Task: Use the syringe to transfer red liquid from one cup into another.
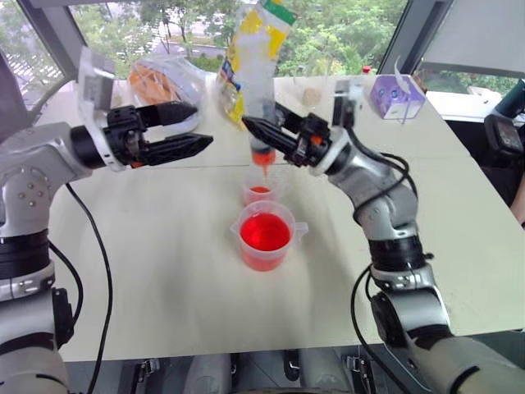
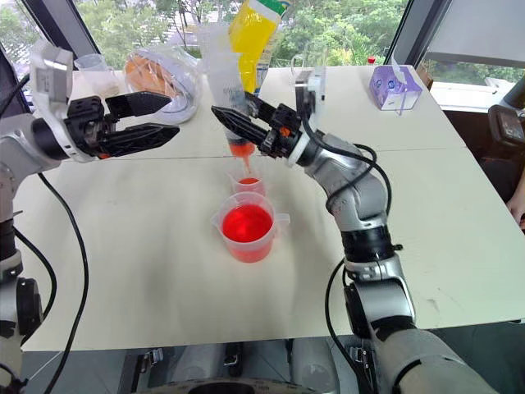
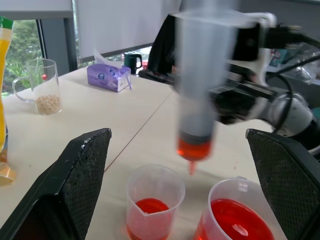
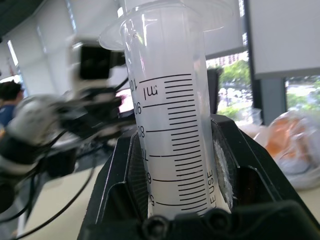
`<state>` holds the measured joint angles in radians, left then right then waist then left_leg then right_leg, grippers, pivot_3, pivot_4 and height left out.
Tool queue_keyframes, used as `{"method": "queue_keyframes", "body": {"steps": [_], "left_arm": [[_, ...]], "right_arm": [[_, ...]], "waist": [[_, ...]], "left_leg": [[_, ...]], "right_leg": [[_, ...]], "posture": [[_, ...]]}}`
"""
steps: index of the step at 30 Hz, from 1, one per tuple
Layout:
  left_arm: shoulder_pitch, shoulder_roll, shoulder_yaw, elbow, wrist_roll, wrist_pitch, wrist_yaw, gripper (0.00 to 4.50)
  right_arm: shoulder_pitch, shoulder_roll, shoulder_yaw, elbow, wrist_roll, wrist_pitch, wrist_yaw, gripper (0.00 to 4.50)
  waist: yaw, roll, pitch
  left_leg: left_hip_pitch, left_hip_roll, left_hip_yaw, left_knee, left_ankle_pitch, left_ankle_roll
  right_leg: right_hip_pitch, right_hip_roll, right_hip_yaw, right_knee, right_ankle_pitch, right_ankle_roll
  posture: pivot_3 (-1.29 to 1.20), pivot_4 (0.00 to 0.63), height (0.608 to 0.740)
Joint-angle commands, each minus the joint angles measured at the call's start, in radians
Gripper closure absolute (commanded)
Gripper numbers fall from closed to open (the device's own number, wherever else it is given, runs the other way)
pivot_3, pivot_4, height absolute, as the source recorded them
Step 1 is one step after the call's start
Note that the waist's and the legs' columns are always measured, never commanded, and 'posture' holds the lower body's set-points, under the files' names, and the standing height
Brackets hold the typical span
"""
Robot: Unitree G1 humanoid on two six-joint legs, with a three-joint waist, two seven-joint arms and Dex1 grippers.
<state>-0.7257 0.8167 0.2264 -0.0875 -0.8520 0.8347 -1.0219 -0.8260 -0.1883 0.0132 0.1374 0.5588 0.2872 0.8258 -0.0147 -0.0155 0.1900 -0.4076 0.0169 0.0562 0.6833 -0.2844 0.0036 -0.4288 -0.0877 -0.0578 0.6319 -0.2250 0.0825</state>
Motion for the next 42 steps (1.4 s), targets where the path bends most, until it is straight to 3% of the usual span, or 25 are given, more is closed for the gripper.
{"method": "queue_keyframes", "body": {"steps": [1, 7, 23, 26, 33, 34, 42], "left_arm": [[-0.005, -0.004, 0.038, -0.039, -0.011, -0.027, 0.016, 0.05], [-0.079, -0.049, 0.009, 0.004, 0.029, -0.074, 0.063, 0.05], [-0.355, -0.263, -0.097, 0.298, 0.215, -0.262, 0.089, 0.05], [-0.356, -0.274, -0.095, 0.307, 0.225, -0.267, 0.082, 0.78], [-0.353, -0.297, -0.103, 0.321, 0.243, -0.264, 0.069, 4.27], [-0.349, -0.297, -0.109, 0.318, 0.246, -0.262, 0.063, 4.44], [-0.316, -0.300, -0.146, 0.275, 0.260, -0.244, 0.027, 4.44]], "right_arm": [[-0.061, 0.041, -0.019, 0.155, -0.053, -0.140, 0.024, 3.09], [-0.062, 0.063, -0.016, 0.282, -0.098, -0.235, 0.066, 3.09], [-0.015, 0.067, -0.009, 0.255, -0.130, -0.240, 0.078, 3.09], [-0.014, 0.070, -0.011, 0.251, -0.133, -0.239, 0.077, 3.09], [-0.018, 0.071, -0.010, 0.252, -0.137, -0.238, 0.082, 3.09], [-0.019, 0.070, -0.009, 0.250, -0.137, -0.237, 0.082, 3.09], [-0.034, 0.063, -0.020, 0.224, -0.130, -0.227, 0.076, 3.09]], "waist": [[-0.001, 0.000, 0.000], [0.002, 0.000, 0.000], [-0.001, 0.000, 0.000], [-0.004, 0.000, 0.000], [-0.001, 0.000, 0.000], [-0.001, 0.000, 0.000], [-0.001, 0.000, 0.000]], "left_leg": [[0.000, 0.000, 0.000, 0.000, 0.000, 0.000], [-0.001, 0.000, 0.000, 0.000, 0.000, 0.000], [-0.001, -0.001, 0.001, 0.000, 0.001, -0.001], [-0.001, -0.001, 0.001, 0.000, 0.001, -0.002], [-0.001, 0.000, 0.001, 0.000, 0.001, -0.002], [-0.001, 0.000, 0.001, 0.000, 0.001, -0.002], [-0.001, 0.000, 0.001, 0.000, 0.001, -0.002]], "right_leg": [[0.000, 0.000, 0.000, 0.000, 0.000, 0.000], [0.000, -0.001, 0.000, 0.000, 0.000, 0.000], [0.000, 0.000, 0.000, 0.000, 0.000, 0.000], [-0.001, 0.000, 0.000, 0.000, 0.000, 0.000], [-0.001, 0.000, 0.000, 0.000, 0.000, 0.000], [-0.001, 0.000, 0.000, 0.000, 0.000, 0.000], [-0.001, 0.000, 0.000, 0.000, 0.000, 0.000]], "posture": [[0.00, 0.150, 0.740], [0.00, 0.150, 0.740], [0.00, 0.150, 0.740], [0.00, 0.150, 0.740], [0.00, 0.150, 0.740], [0.00, 0.150, 0.740], [0.00, 0.150, 0.740]]}}
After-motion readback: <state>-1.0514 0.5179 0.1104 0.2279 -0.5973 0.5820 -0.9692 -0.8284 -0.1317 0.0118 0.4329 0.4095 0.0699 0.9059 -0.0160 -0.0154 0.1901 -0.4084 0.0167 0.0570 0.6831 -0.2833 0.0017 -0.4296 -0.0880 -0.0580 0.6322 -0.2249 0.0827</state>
